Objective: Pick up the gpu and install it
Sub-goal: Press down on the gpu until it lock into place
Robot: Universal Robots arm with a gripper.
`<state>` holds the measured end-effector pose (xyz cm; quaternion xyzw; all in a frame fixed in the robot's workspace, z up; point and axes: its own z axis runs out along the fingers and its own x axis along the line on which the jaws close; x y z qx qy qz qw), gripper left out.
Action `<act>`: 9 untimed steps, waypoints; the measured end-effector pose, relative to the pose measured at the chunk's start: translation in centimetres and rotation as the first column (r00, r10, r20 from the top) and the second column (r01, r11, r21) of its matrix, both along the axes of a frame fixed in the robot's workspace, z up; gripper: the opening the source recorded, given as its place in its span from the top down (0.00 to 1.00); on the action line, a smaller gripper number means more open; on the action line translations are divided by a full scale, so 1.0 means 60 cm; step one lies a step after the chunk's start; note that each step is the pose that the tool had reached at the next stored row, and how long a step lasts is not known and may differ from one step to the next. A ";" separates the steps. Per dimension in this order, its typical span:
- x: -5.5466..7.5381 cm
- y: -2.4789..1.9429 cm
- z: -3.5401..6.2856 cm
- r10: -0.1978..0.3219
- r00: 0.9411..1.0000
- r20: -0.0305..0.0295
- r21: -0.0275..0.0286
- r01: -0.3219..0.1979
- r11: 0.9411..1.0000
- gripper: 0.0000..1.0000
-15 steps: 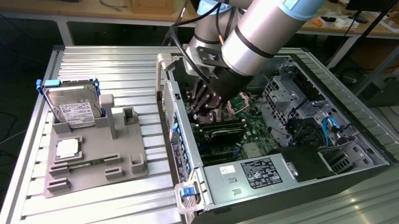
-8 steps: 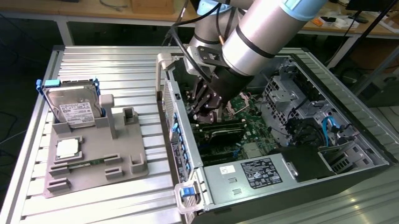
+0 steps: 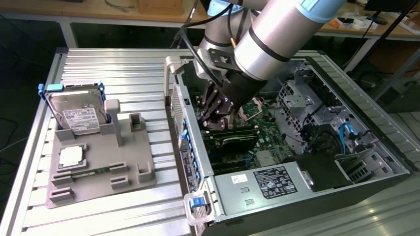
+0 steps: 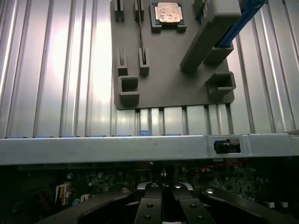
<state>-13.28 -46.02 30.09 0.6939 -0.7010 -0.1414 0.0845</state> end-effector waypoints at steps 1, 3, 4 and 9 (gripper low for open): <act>0.000 -0.0001 0.000 0.000 1.000 0.000 0.000 0.000 1.000 0.89; -0.002 -0.0004 0.000 0.000 1.000 0.000 0.000 0.000 1.000 0.89; -0.002 -0.0007 0.000 0.000 1.000 0.000 0.000 0.000 1.000 0.89; -0.001 -0.0105 0.000 0.000 1.000 -0.002 0.007 0.000 1.000 0.89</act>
